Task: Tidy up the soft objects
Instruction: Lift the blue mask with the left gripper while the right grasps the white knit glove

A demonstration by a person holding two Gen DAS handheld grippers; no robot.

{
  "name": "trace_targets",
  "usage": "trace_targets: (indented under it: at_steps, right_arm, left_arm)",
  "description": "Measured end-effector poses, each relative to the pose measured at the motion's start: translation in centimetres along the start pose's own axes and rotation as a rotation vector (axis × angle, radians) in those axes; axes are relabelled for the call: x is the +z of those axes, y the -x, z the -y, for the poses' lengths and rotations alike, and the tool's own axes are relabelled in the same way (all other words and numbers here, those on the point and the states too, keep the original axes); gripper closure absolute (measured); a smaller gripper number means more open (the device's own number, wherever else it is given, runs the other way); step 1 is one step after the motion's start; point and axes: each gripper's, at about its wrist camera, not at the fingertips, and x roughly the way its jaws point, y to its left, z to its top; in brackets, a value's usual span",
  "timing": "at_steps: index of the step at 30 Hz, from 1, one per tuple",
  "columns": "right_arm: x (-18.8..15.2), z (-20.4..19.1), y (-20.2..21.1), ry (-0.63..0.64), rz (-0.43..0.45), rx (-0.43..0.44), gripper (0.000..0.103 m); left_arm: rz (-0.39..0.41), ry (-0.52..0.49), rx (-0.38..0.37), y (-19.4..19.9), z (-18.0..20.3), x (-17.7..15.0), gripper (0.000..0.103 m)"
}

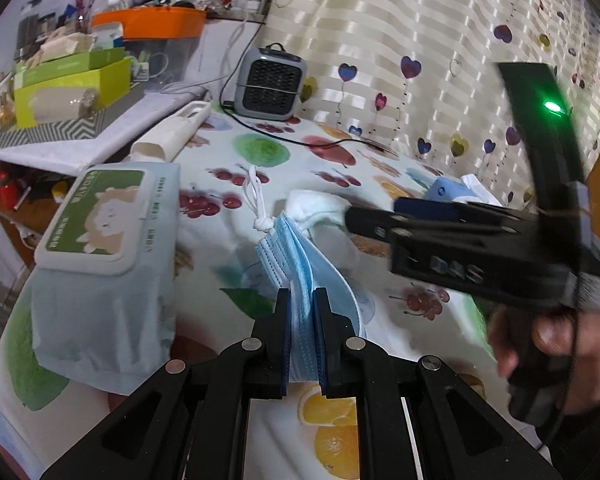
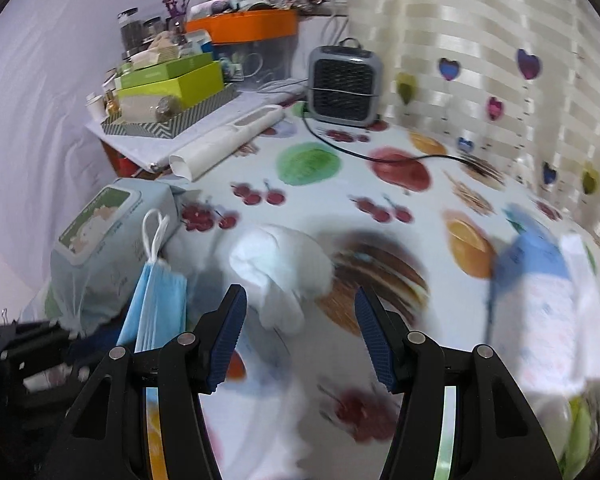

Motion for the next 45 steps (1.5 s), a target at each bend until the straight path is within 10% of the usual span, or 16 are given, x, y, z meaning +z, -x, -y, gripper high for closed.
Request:
trace_targets:
  at_steps: [20,45]
  right_arm:
    - [1.5,-0.5,-6.4,0.004,-0.1,0.022,0.051]
    - [-3.5,1.6,6.3,-0.134,0.067,-0.011,0.067]
  left_arm:
    - [-0.016,0.012,0.005,-0.8,-0.4,0.0,0.093]
    - [0.034,-0.054,0.01,2.0,3.3,0.2,0.093]
